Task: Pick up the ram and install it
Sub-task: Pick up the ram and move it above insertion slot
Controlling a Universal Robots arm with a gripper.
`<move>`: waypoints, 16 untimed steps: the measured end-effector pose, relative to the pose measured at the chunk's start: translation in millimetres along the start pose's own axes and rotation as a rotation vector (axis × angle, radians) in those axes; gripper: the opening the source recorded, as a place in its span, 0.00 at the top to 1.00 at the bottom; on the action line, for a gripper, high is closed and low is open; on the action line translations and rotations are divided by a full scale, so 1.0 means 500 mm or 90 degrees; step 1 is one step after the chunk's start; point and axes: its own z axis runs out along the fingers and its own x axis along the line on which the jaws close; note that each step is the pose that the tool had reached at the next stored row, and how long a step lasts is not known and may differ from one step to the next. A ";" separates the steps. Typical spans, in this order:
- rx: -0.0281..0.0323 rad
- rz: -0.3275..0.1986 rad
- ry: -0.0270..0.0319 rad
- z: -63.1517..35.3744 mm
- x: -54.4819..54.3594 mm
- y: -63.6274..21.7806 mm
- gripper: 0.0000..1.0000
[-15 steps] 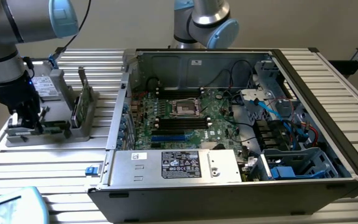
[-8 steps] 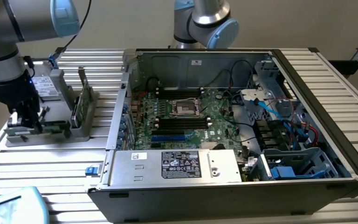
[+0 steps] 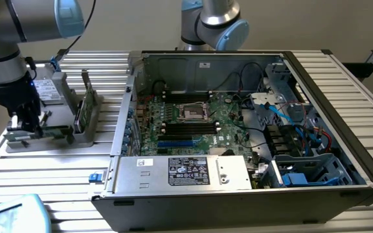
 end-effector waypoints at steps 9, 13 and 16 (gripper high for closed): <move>-0.0108 -0.001 -0.0017 -0.005 0.002 -0.010 0.85; -0.0147 -0.001 -0.0023 -0.008 0.003 -0.014 0.85; -0.0183 -0.001 -0.0029 -0.012 0.003 -0.016 0.85</move>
